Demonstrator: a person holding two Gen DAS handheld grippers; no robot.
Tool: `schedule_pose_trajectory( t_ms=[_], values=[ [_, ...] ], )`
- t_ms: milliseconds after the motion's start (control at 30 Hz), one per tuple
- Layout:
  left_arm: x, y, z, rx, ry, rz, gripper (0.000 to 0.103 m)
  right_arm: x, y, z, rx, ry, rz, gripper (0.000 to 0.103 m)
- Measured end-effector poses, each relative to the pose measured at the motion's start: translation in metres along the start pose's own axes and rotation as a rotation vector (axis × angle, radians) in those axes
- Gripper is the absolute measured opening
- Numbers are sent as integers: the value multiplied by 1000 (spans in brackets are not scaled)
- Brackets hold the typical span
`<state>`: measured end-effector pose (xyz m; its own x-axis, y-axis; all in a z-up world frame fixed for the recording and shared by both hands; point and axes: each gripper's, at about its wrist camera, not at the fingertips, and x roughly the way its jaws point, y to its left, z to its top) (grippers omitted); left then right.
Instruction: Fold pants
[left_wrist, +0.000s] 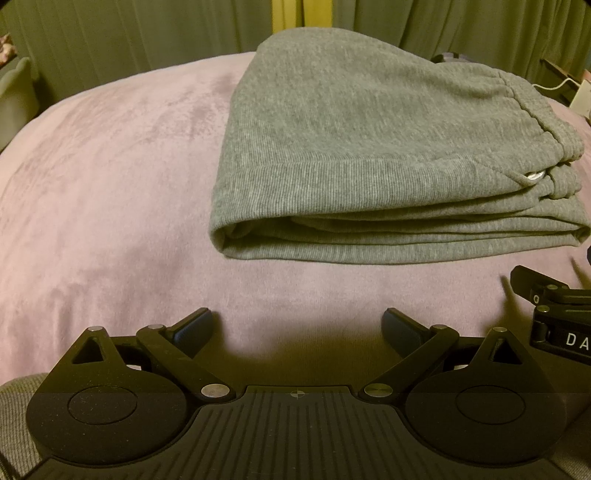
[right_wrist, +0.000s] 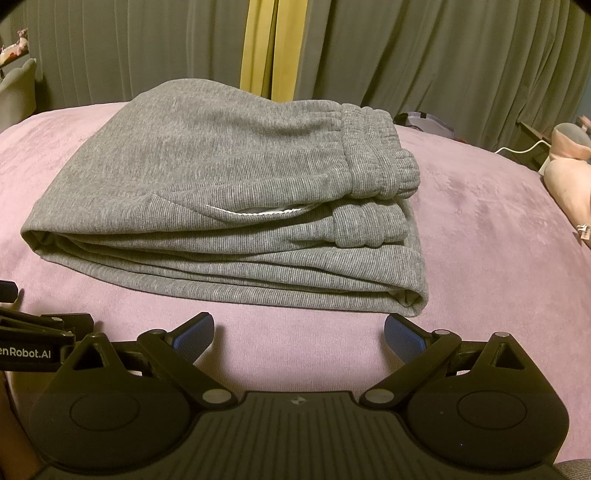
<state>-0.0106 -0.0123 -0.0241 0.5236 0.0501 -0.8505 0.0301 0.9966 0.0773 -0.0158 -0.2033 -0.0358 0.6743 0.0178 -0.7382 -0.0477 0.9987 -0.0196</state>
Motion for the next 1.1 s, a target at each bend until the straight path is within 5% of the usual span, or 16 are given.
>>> schedule_pose_trajectory(
  t_ms=[1100],
  values=[
    [3, 1, 0, -4, 10, -4, 101, 0, 1, 0, 1, 1, 0, 99]
  ],
)
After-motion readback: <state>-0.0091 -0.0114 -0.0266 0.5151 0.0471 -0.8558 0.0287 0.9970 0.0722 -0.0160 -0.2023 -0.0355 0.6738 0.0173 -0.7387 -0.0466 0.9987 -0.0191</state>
